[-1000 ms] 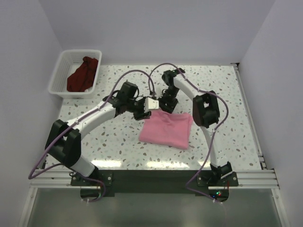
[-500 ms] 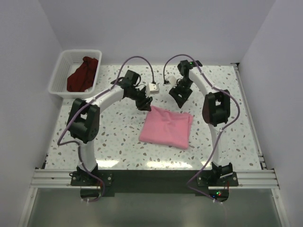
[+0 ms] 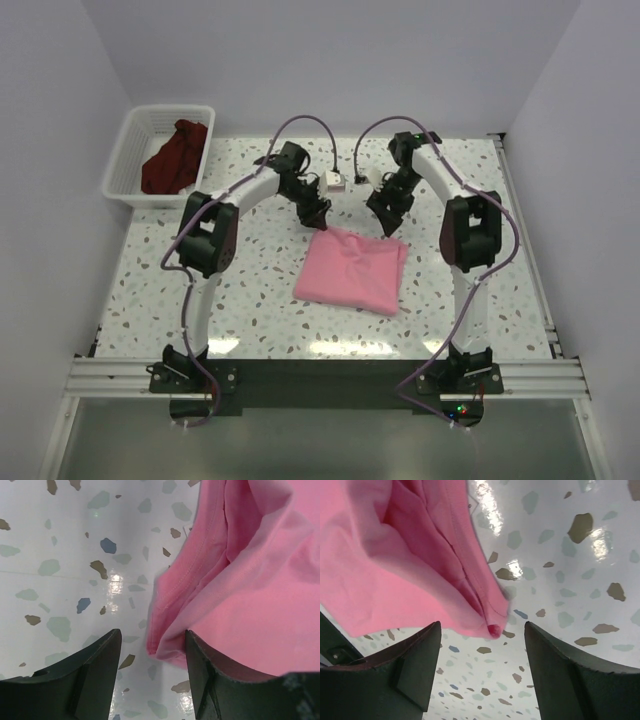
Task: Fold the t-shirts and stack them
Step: Fold the tshirt, then neatly place the folded tshirt to the corner
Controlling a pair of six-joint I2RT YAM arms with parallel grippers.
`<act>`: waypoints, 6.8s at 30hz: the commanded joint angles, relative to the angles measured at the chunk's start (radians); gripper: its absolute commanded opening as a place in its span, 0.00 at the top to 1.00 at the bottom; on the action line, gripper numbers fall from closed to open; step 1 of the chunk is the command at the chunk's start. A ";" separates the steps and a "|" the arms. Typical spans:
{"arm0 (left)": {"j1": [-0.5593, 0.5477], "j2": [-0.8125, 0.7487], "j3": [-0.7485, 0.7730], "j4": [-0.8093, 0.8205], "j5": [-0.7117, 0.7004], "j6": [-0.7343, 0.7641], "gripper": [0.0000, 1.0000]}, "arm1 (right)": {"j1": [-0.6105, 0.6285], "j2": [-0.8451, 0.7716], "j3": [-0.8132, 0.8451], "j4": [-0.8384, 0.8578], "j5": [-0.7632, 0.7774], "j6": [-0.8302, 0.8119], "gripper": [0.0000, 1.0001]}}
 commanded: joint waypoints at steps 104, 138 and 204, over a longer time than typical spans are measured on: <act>0.106 -0.060 -0.074 0.000 -0.056 -0.038 1.00 | 0.012 0.113 -0.055 0.007 0.120 0.119 1.00; 0.166 -0.126 -0.134 0.234 -0.142 -0.248 0.21 | -0.043 0.004 0.085 0.192 0.114 0.365 0.19; 0.235 -0.775 -0.769 0.384 -0.199 -0.737 0.00 | 0.440 -0.328 -0.526 0.502 0.374 0.760 0.01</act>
